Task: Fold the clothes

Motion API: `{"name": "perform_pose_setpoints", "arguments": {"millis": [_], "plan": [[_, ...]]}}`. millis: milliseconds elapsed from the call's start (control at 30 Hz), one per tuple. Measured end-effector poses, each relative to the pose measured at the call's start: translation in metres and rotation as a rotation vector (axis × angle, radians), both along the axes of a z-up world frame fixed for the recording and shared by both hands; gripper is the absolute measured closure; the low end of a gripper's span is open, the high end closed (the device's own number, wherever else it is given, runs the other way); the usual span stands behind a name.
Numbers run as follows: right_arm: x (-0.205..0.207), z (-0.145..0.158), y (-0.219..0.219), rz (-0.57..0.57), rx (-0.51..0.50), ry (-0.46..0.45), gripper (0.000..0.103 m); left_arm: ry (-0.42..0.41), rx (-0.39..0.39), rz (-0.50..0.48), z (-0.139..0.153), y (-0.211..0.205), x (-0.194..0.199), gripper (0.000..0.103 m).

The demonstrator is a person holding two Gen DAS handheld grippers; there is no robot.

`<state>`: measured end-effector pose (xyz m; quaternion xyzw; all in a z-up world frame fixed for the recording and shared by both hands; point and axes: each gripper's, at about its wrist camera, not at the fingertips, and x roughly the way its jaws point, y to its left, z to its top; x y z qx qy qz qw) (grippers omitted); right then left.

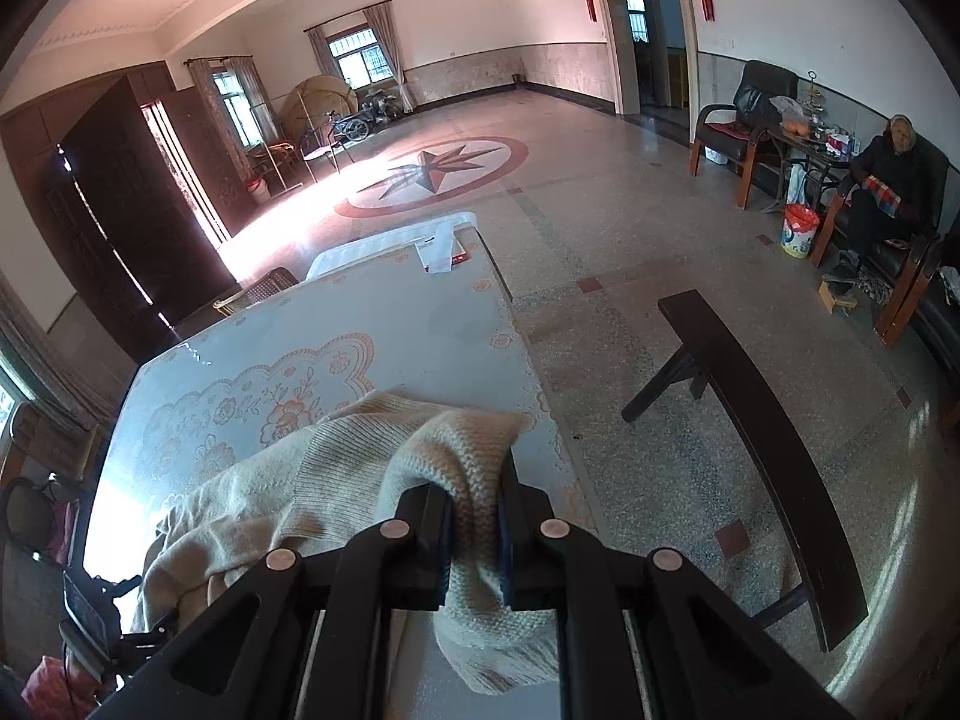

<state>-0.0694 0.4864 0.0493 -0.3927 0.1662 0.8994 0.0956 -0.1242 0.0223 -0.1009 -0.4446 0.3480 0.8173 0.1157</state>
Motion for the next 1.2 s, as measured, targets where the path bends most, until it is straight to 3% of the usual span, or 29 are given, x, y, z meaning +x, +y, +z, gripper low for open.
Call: {"name": "perform_pose_setpoints", "arguments": {"millis": [33,67,100,133,300,433,767,867,967,1133,1200], "plan": [[0.003,-0.001,0.000,-0.002,-0.003,0.000,0.093,-0.008,0.024,0.001,-0.002,-0.003,-0.004,0.038],[0.005,-0.002,0.001,-0.006,-0.006,0.001,0.093,-0.021,0.072,-0.004,0.001,-0.007,-0.006,0.048],[0.008,-0.003,0.002,-0.013,-0.009,0.002,0.093,-0.052,0.094,0.012,0.001,-0.011,-0.012,0.090],[0.011,-0.004,0.004,-0.020,-0.013,0.004,0.093,-0.057,0.145,0.044,0.009,-0.019,-0.017,0.093],[0.027,-0.008,0.009,-0.051,-0.043,0.026,0.093,-0.017,0.425,0.208,0.066,-0.073,-0.040,0.094],[0.043,-0.012,0.012,-0.072,-0.075,0.043,0.093,0.069,0.546,0.278,0.115,-0.122,-0.031,0.094],[0.110,-0.023,0.011,-0.107,-0.152,0.018,0.093,0.034,0.601,0.380,0.159,-0.249,0.093,0.093],[0.104,-0.015,0.018,-0.114,-0.148,0.011,0.093,0.011,0.677,0.447,0.174,-0.282,0.101,0.093],[0.067,-0.003,0.021,-0.087,-0.135,0.009,0.093,0.028,0.721,0.478,0.191,-0.304,0.078,0.093],[-0.025,0.032,0.018,-0.056,-0.114,0.060,0.093,0.071,0.727,0.500,0.212,-0.317,-0.011,0.093],[-0.062,0.044,0.015,-0.084,-0.073,0.090,0.093,0.131,0.695,0.533,0.214,-0.321,-0.052,0.088]]}}
